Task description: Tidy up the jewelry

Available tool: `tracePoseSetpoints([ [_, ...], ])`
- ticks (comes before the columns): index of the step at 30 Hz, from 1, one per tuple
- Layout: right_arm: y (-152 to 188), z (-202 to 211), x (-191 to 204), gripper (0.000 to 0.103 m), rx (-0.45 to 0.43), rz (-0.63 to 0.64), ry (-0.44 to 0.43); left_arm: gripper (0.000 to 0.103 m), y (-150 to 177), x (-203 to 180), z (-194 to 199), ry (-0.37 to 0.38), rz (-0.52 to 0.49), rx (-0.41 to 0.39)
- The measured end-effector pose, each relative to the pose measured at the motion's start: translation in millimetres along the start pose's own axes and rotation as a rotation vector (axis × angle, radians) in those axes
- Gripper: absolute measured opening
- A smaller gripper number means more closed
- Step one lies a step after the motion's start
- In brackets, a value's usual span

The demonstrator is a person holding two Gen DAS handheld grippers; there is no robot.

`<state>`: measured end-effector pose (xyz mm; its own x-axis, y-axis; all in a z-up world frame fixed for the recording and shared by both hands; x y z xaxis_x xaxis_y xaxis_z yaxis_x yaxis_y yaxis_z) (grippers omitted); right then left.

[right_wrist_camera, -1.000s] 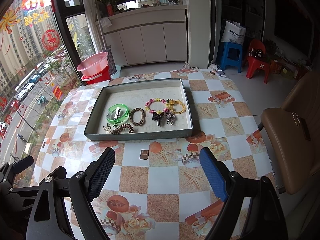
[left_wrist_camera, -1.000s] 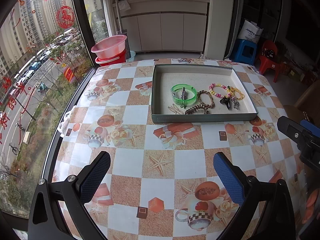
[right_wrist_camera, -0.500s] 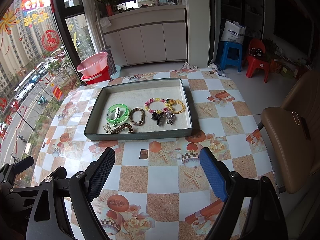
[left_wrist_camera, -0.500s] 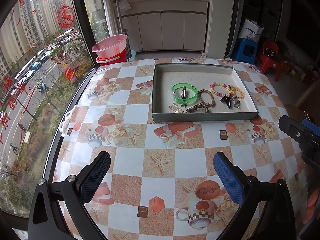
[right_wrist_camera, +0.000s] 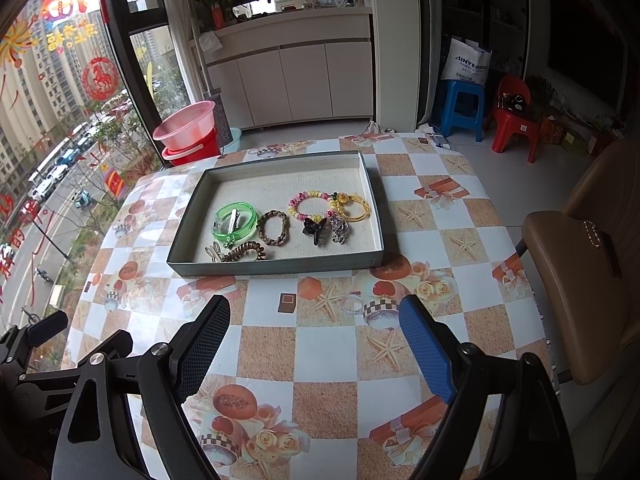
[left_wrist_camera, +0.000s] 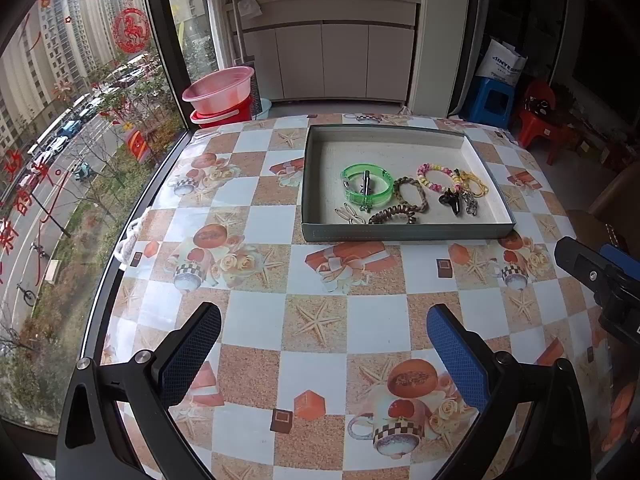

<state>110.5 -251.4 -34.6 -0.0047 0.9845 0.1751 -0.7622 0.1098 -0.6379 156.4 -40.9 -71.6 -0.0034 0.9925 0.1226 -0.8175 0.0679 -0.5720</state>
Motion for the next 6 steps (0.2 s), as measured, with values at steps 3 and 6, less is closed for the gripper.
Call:
tracePoseSetpoints([
  [3,1.4,-0.2,-0.4,0.088,0.001,0.0,0.0,0.103,-0.1,-2.5,0.7,0.008,-0.01,-0.002],
  [6,1.7,0.4,-0.3,0.088,0.002,-0.001,0.0,0.103,-0.6,-3.6,1.1,0.005,-0.015,-0.004],
])
Point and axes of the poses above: each gripper's, at about its wrist camera, not at the fingertips, and z roughly against the way its jaws point, x to its left, y to its underside, the point moved 7 cm from there along -z, roughly the way its jaws point, and after that the axes turned 7 degrees about -y, right-handed, at the moved point
